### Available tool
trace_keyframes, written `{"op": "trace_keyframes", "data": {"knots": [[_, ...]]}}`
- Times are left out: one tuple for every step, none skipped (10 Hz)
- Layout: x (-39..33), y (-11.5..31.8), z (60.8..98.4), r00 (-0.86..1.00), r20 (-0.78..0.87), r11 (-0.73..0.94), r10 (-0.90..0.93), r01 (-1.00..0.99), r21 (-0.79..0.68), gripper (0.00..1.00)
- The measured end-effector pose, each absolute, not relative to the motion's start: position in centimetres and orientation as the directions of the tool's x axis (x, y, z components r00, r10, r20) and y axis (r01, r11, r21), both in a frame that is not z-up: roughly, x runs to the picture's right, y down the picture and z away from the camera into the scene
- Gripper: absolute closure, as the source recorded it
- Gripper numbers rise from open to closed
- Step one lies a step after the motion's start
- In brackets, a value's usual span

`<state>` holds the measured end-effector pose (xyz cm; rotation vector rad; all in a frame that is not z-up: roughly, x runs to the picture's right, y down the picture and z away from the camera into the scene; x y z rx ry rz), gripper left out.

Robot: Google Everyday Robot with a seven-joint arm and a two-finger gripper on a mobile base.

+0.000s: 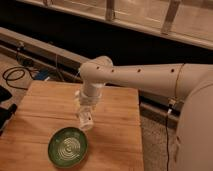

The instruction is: Place the bottle in the ceramic bowl

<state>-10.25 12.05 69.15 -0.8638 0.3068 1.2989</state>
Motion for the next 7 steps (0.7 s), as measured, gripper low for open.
{"op": "trace_keyframes", "data": {"knots": [[-10.6,13.7,69.3,0.300,-0.663,0.027,0.686,-0.921,-0.390,1.00],[-11.4,16.4,69.0,0.321,-0.689,0.032,0.650,-0.917,-0.398,1.00],[-12.1,18.2,68.6,0.337,-0.704,0.037,0.625,-0.914,-0.404,1.00],[-12.8,20.1,67.9,0.352,-0.718,0.039,0.600,-0.909,-0.414,1.00],[-13.3,21.5,67.4,0.365,-0.728,0.039,0.580,-0.905,-0.423,1.00],[-14.0,23.4,66.8,0.384,-0.738,0.033,0.554,-0.896,-0.442,1.00],[-14.7,24.6,66.4,0.401,-0.744,0.029,0.535,-0.889,-0.458,0.98]]}}
